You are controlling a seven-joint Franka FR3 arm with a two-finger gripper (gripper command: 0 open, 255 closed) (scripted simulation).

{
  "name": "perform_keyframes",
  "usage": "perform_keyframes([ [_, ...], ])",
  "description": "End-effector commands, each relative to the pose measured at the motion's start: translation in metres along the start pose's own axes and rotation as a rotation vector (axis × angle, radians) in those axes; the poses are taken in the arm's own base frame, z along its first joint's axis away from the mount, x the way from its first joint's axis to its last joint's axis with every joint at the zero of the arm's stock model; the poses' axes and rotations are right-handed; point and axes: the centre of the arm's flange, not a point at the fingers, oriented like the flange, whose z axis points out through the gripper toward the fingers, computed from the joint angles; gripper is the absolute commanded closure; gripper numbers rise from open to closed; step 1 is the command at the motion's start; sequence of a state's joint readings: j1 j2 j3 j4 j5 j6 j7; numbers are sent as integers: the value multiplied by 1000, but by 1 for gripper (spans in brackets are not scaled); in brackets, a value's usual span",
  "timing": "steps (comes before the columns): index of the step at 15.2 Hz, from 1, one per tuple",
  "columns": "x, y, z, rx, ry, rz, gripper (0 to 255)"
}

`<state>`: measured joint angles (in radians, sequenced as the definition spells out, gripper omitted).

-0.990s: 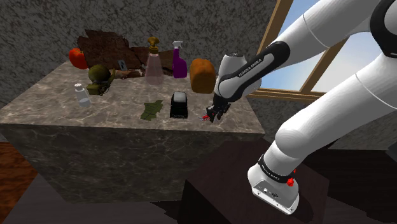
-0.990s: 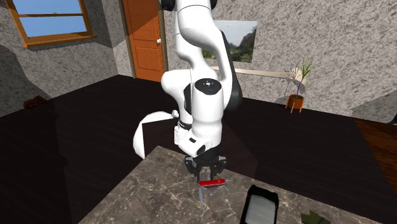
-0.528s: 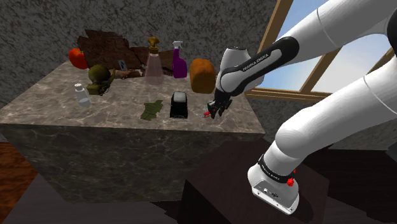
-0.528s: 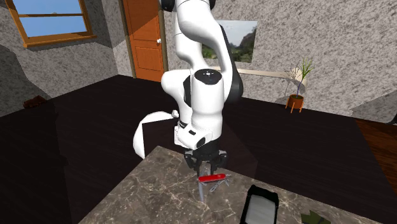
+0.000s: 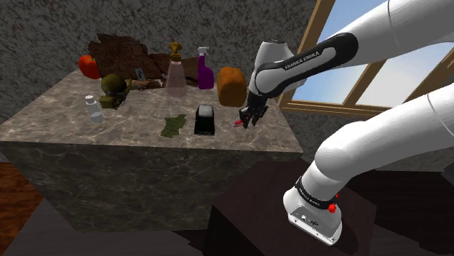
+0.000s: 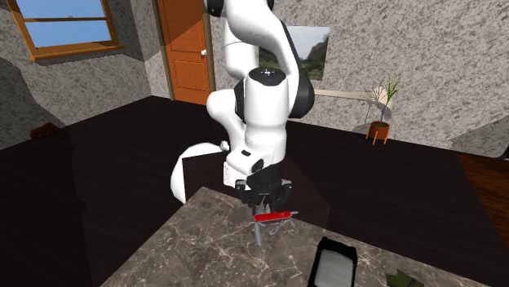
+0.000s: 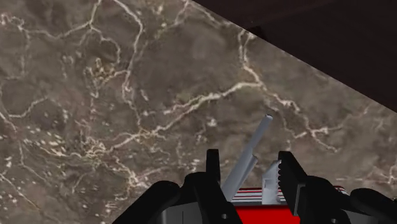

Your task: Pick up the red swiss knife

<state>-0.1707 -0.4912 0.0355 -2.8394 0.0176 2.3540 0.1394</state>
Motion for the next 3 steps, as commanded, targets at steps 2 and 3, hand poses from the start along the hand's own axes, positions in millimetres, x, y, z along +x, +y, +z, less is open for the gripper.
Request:
perform_keyframes([
  [2,-1,0,-12,0,-1,0,255],
  [3,-1,0,-12,0,-1,0,255],
])
